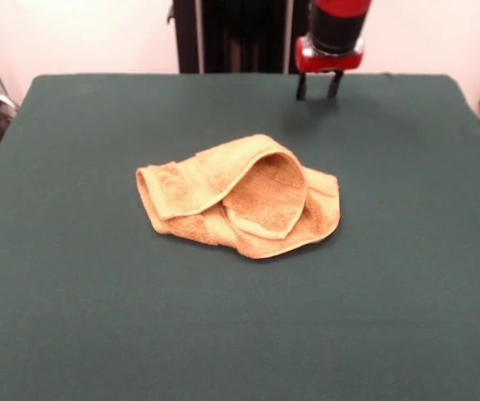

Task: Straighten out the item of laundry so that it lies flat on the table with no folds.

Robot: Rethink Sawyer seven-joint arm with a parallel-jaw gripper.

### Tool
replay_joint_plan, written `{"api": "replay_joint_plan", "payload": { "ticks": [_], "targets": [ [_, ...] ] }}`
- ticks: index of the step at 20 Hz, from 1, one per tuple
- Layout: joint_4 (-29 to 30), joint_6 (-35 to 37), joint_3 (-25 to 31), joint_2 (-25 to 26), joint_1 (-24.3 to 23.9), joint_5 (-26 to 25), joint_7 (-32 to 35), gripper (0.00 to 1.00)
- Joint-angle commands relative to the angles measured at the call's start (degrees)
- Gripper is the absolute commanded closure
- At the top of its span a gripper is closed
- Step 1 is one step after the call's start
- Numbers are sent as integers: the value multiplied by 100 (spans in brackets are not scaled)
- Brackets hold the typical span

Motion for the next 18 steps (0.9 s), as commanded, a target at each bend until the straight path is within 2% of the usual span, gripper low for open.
{"api": "replay_joint_plan", "payload": {
  "ticks": [1, 6, 11, 18],
  "targets": [
    [-1635, 29, 157, 249, 169, 622, 1112, 0],
    [-1913, 354, 83, 306, 217, 611, 1159, 0],
    [-2477, 808, 15, 425, 242, 529, 1070, 0],
    [-2979, 1212, -57, 538, 262, 398, 1107, 0]
  ]
}}
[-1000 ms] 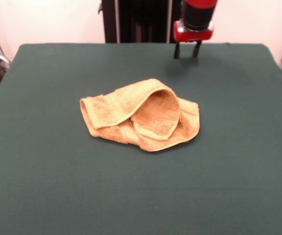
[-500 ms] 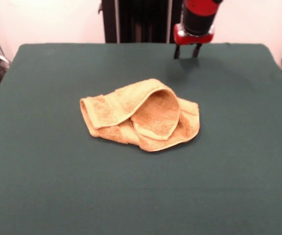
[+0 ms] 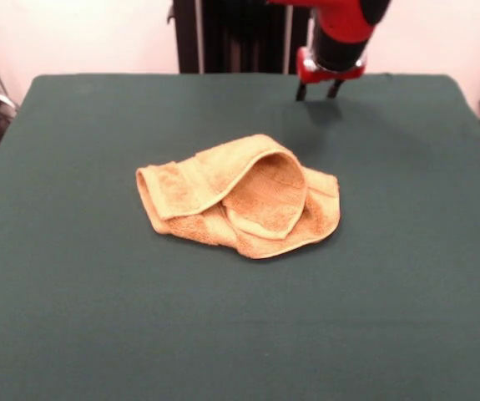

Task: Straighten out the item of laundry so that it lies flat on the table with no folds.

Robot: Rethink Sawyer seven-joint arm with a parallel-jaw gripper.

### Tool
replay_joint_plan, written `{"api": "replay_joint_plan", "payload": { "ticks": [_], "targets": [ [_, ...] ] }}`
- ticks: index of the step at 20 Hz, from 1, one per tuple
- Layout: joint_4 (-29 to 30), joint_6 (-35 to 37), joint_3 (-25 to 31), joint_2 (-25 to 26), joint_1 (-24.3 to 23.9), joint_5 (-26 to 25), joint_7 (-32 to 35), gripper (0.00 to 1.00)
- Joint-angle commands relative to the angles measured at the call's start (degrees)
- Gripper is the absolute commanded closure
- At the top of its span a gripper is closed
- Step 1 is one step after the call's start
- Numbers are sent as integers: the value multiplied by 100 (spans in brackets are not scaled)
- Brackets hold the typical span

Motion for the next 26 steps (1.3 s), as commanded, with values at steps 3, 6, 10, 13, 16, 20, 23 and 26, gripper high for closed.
{"api": "replay_joint_plan", "payload": {
  "ticks": [3, 6, 10, 13, 16, 20, 23, 26],
  "targets": [
    [-2028, -501, 95, 184, 38, 369, 1119, 0],
    [-2001, -247, 127, 9, -6, 341, 1108, 0],
    [-1887, 46, 165, -310, -37, 310, 1076, 0],
    [-1839, 136, 143, -461, -19, 327, 1125, 0],
    [-1735, 106, 172, -617, -34, 344, 1157, 0],
    [-1699, 409, 139, -844, 3, 361, 1215, 0],
    [-1602, 397, 178, -927, -16, 371, 1233, 0],
    [-1501, 240, 225, -922, -50, 347, 1216, 0]
  ]
}}
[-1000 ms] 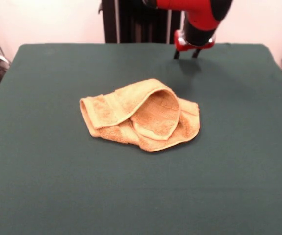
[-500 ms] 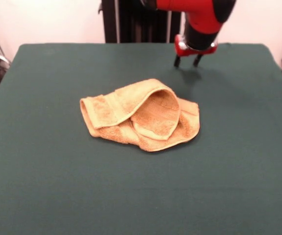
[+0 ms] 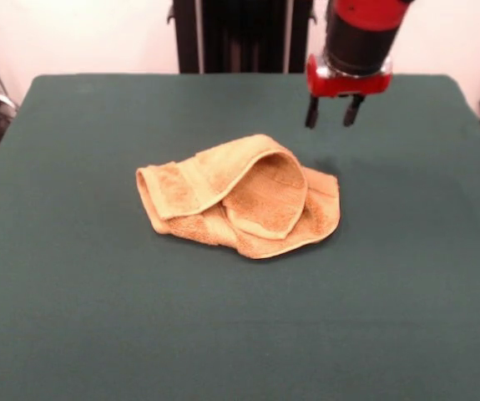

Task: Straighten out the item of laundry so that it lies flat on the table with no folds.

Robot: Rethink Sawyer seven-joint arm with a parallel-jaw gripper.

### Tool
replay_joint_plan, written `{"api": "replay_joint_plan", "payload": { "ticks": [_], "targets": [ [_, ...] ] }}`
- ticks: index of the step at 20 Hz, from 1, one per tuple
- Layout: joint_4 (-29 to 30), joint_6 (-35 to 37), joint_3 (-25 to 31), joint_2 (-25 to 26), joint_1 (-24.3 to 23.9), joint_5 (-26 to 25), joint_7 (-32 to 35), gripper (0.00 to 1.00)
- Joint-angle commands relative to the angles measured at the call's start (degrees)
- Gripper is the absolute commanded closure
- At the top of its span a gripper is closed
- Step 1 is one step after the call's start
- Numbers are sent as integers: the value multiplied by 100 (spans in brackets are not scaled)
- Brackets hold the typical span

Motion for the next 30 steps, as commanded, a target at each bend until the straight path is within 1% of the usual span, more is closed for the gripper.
{"api": "replay_joint_plan", "payload": {
  "ticks": [1, 10, 14, 17, 23, 30],
  "targets": [
    [-344, -393, 265, -105, -8, 281, 1200, 0],
    [-569, -925, 391, 445, -186, 218, 1152, 0],
    [-768, -875, 402, 650, -219, 213, 1088, 0],
    [-1023, -759, 384, 830, -230, 257, 1090, 0],
    [-1428, -876, 408, 1220, -256, 209, 1005, 0],
    [-1770, -945, 405, 1577, -246, 249, 1072, 0]
  ]
}}
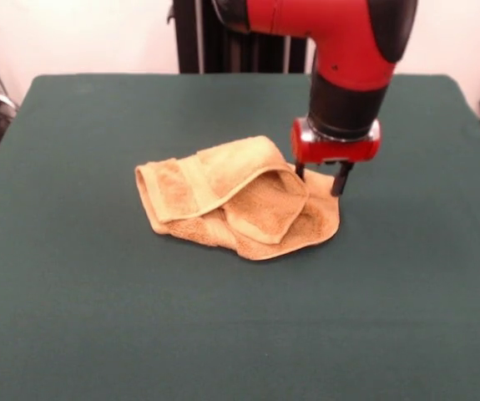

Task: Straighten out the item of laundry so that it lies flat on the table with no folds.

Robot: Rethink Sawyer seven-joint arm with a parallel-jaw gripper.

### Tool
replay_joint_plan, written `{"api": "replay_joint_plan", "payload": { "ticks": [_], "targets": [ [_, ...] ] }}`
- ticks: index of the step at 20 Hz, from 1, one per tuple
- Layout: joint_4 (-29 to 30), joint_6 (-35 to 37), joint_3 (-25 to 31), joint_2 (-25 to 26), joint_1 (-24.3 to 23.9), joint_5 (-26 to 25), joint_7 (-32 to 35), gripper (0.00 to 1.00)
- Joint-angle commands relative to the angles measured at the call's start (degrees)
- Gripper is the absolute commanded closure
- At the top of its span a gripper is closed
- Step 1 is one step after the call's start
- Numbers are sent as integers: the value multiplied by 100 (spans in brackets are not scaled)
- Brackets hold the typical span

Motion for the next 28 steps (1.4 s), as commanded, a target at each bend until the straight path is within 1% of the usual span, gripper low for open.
{"api": "replay_joint_plan", "payload": {
  "ticks": [1, 5, 13, 16, 20, 24, 28],
  "targets": [
    [-618, -412, 387, 763, -21, 231, 1071, 0],
    [-823, -569, 416, 980, -60, 168, 1004, 0],
    [-654, -512, 432, 811, -104, 97, 959, 0],
    [-714, -445, 417, 820, -95, 112, 959, 0],
    [-594, -328, 417, 635, -95, 106, 931, 0],
    [-298, -269, 420, 338, -102, 101, 943, 0],
    [-235, -253, 410, 225, -99, 64, 896, 0]
  ]
}}
